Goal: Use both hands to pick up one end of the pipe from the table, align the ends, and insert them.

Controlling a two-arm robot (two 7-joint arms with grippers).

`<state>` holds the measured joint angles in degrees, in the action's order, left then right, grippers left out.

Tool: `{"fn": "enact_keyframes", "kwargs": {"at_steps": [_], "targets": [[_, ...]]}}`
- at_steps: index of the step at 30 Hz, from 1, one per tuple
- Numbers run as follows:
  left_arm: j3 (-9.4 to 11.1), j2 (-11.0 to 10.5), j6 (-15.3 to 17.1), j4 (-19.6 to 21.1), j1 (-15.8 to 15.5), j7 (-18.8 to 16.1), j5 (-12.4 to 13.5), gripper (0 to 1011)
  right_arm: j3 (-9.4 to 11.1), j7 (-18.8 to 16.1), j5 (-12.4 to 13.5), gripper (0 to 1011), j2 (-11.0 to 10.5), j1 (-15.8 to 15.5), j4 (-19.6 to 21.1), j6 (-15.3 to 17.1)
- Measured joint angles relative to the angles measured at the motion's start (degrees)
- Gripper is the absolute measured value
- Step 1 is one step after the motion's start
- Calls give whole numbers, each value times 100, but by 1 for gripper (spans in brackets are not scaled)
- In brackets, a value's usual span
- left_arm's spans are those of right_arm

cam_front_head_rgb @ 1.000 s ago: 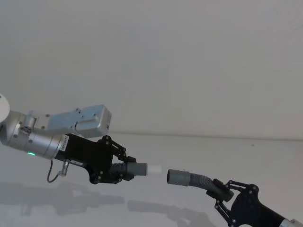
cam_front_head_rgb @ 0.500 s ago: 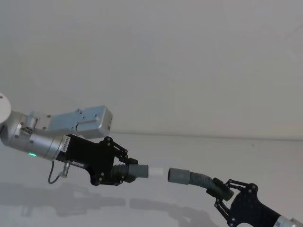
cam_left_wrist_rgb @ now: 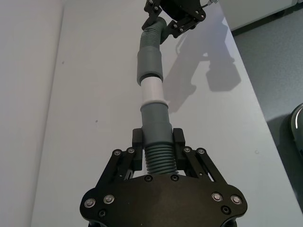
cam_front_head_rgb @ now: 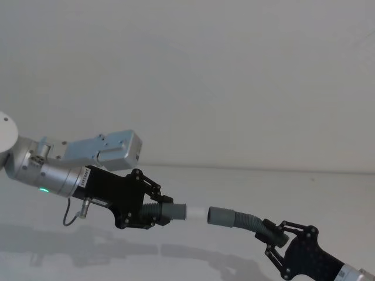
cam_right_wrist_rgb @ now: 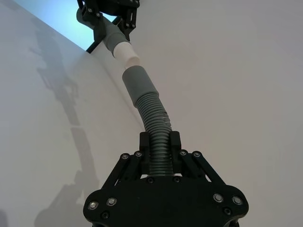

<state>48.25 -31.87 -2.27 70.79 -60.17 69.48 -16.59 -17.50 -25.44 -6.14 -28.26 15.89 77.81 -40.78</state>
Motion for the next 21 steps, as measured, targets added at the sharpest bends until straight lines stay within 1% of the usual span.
{"fn": "enact_keyframes", "kwargs": {"at_steps": [8, 21], "targets": [[60, 96, -100, -206, -93, 54, -16, 336, -11, -6, 29, 224, -6, 14, 5, 36], [138, 182, -205, -431, -183, 104, -49, 336, -20, -49, 98, 225, -10, 44, 4, 59]]}}
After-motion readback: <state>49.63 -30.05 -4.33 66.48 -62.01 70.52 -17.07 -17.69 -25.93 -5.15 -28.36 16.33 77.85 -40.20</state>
